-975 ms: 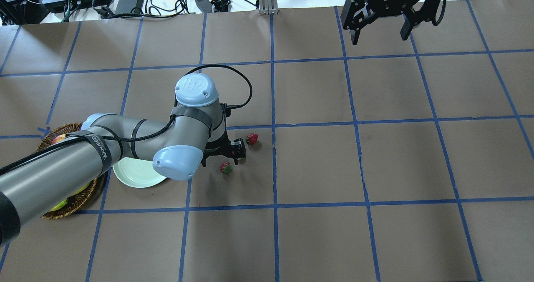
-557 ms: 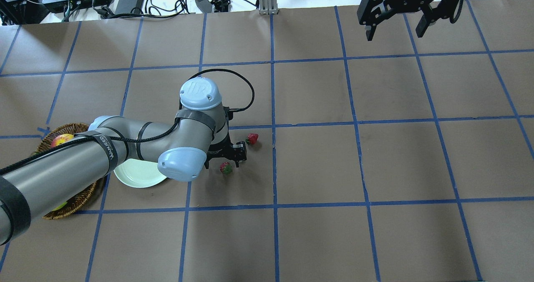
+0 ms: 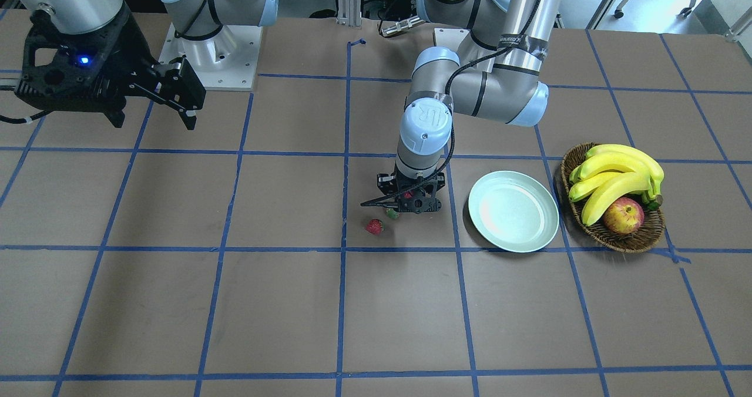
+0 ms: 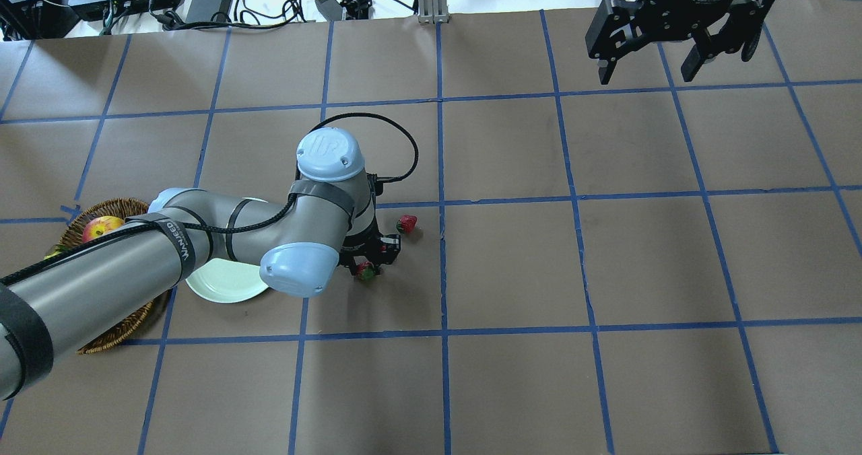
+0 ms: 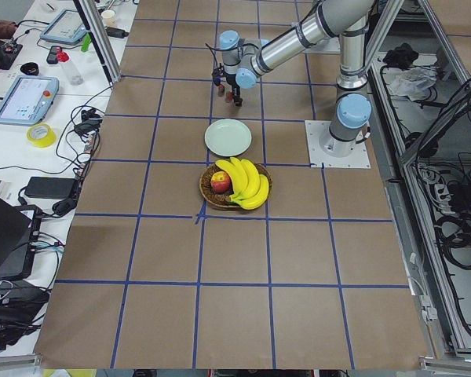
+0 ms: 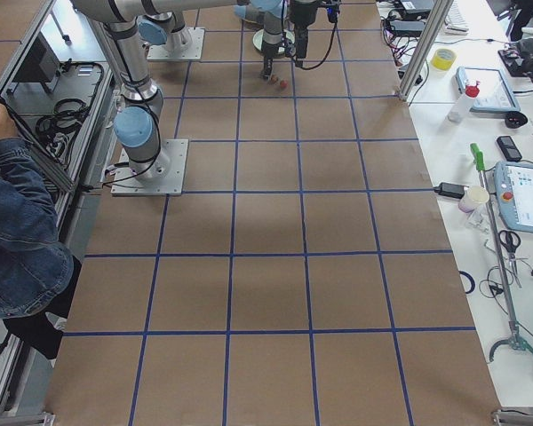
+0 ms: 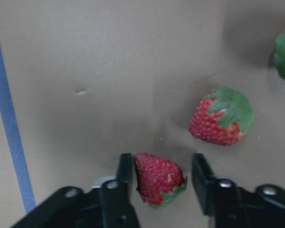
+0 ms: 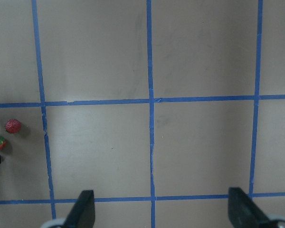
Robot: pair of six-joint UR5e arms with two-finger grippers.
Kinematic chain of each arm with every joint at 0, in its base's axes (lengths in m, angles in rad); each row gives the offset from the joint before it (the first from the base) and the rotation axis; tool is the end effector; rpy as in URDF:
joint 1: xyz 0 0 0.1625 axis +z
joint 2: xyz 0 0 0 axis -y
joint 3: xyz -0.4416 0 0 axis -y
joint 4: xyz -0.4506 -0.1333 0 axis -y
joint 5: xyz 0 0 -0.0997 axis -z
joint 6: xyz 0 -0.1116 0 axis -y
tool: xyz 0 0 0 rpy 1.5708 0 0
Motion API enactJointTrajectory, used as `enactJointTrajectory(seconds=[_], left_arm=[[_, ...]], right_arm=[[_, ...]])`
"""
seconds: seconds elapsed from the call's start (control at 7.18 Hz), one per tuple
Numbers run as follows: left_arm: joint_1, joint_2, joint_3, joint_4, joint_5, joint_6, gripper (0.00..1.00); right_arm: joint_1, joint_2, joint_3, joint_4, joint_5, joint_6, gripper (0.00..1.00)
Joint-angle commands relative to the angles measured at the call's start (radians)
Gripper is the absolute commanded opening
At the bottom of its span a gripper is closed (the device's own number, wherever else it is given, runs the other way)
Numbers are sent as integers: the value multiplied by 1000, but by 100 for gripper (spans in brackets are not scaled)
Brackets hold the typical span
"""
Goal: Collect all strawberries into plate
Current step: 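Lift the strawberry into the plate and open the left gripper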
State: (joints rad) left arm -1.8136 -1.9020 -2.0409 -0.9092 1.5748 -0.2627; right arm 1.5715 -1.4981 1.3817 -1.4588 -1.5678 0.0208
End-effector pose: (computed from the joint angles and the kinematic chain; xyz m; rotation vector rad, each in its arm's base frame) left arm -0.2589 -0.4925 0.1321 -0.0304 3.0957 0.2082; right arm 0.1340 -0.5797 0.5441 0.0315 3.1384 -0.0069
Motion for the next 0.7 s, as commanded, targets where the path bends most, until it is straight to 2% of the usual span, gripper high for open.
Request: enactJointTrajectory(seconds=[0.0,0.14,0.42,0.56], left_arm=[[-18,24,-1,0,-7,-1,7],[-16,47,4,1,-6,11,2],[29,119,22,-10,13,80,2],[140,127,30,-17,5,179,1]], right_arm=[[1,-4,-9,-11,5,1,100],[1,-4,-7,-11,5,1,100],[2,-4,-6,-52,5,2,100],[1,-4,-6,-52,6,2,100]])
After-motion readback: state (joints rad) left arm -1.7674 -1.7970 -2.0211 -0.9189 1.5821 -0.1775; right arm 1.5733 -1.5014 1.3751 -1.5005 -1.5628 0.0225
